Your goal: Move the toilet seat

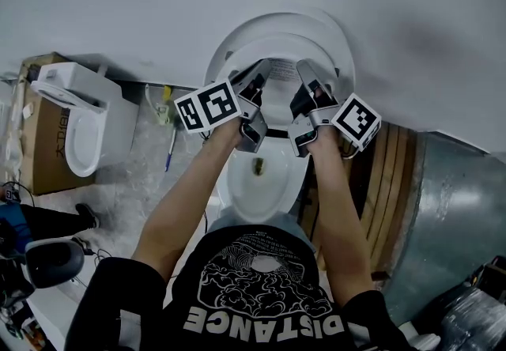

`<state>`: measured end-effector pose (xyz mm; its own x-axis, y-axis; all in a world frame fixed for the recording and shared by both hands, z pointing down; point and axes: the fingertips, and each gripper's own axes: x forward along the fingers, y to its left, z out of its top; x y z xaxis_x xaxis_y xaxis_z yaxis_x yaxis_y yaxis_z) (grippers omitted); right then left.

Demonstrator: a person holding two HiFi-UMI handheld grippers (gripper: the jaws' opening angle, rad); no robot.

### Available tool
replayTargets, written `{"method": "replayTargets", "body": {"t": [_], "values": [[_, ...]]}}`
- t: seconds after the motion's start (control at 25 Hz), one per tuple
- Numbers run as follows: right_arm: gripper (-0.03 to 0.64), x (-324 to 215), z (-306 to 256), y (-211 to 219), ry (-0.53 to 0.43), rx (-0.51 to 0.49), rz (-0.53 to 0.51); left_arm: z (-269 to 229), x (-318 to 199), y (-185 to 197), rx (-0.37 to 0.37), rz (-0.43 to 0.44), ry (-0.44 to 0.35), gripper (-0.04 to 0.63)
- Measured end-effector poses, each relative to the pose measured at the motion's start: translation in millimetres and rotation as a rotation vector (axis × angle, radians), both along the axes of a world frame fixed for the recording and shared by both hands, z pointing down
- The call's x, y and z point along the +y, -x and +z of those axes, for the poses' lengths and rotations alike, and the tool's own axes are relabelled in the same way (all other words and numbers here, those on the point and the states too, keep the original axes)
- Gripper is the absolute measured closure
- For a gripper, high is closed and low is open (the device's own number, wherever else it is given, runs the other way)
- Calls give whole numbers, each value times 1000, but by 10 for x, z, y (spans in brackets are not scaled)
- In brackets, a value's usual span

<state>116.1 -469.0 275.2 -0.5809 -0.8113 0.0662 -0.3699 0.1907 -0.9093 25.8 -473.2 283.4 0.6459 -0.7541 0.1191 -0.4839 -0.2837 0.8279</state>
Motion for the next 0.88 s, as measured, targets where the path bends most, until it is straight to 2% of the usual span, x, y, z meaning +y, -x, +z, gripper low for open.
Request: {"method": "replayTargets", "body": {"t": [0.12,0.24,0.72,0.88], "values": [[574,113,-83,71,-25,-6,-11,-26,108,-40,-15,17,-13,568],[574,268,-127,113,-44,35,-12,-73,251,-59,-34,34,-30,568],[574,1005,-258,345,-121,340,40,-175,953,-28,-132,143,-90,574],[578,1215,-240,397,-132,417,67,-140,1187,-38,-192,184,-108,580]]}}
